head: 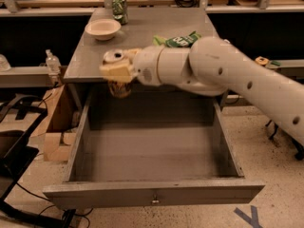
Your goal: Place orange can into top drawer
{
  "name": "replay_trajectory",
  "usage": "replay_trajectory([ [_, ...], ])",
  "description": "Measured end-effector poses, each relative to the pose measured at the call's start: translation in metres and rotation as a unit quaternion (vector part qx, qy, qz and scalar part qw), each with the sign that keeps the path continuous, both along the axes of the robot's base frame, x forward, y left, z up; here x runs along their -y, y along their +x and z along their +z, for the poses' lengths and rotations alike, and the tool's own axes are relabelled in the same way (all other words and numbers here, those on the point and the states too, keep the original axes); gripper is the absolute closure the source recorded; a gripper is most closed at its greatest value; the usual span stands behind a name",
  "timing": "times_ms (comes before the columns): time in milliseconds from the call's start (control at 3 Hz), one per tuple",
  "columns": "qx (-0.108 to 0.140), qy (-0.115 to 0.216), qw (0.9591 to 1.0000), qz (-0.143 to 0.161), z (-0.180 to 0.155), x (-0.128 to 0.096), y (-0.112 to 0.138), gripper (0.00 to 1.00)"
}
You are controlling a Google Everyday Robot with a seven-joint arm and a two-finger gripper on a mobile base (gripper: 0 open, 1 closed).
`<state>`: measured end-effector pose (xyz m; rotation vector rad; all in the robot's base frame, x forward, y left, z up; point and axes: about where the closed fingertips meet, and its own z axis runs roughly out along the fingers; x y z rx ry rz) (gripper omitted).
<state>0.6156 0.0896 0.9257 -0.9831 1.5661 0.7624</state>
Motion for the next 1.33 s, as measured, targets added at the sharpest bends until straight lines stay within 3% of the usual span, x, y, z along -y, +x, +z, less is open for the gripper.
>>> replay_trajectory([
  [333,-0.036,0.004,0.9993,-0.005,-0.083,0.030,-0.052,1.00],
  [667,-0.040,0.029,0.9981,-0.037,-0.135,0.052,-0.059,1.00],
  [1333,-0.041,0.021,0.9986,-0.025,-0.152,0.051,-0.044,1.00],
])
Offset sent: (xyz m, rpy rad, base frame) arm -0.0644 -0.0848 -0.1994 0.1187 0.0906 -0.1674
